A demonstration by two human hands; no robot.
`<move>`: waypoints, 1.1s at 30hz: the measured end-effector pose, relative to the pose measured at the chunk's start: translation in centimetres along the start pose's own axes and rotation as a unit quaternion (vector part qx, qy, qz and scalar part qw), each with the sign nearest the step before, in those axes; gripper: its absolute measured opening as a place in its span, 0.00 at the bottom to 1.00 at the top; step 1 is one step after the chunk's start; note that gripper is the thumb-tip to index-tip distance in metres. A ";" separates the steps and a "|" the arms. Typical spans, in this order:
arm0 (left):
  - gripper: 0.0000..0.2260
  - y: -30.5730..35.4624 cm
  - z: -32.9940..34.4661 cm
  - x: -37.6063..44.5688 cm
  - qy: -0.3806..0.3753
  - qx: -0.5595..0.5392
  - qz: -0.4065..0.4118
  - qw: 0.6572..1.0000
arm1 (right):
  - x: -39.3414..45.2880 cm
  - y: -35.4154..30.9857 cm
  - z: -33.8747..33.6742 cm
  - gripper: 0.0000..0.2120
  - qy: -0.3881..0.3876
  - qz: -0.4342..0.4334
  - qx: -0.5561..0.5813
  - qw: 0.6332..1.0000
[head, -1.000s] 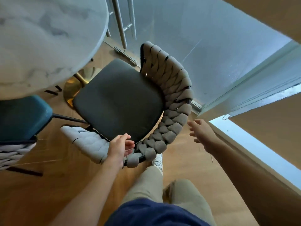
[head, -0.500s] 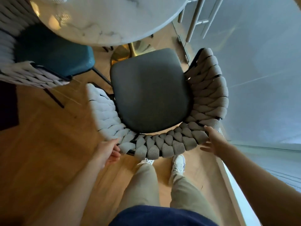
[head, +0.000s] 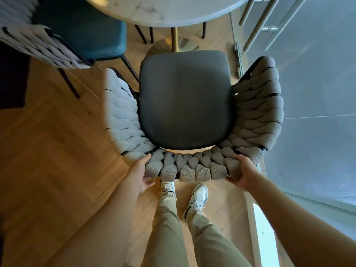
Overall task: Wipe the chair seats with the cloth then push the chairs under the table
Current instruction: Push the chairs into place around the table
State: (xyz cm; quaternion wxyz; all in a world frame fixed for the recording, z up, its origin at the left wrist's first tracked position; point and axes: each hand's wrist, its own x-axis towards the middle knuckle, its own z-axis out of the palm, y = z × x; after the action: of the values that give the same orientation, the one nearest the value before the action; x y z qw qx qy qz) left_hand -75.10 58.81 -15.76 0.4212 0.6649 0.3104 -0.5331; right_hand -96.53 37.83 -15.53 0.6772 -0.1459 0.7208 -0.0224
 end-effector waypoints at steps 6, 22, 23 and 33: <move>0.22 -0.4 0.4 0.6 0.054 -0.014 0.017 0.998 | -0.1 0.0 -0.1 0.19 0.002 -0.015 0.009 1.000; 0.31 -1.6 -3.3 1.2 0.095 -0.015 0.029 0.995 | -0.2 3.8 -0.1 0.21 -0.009 0.004 0.022 1.000; 0.31 -1.6 -3.4 1.3 0.095 -0.015 0.030 0.995 | -0.1 3.8 0.0 0.20 -0.009 0.004 0.022 1.000; 0.27 -0.5 -2.5 1.2 0.116 -0.010 0.051 0.992 | 0.2 3.2 0.9 0.19 -0.017 0.000 0.017 1.000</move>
State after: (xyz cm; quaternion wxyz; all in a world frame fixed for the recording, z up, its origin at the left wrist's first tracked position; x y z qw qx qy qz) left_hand -74.10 61.26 -16.86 0.4159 0.7328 0.3281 -0.4270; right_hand -96.23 41.02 -16.51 0.6918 -0.1354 0.7085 -0.0322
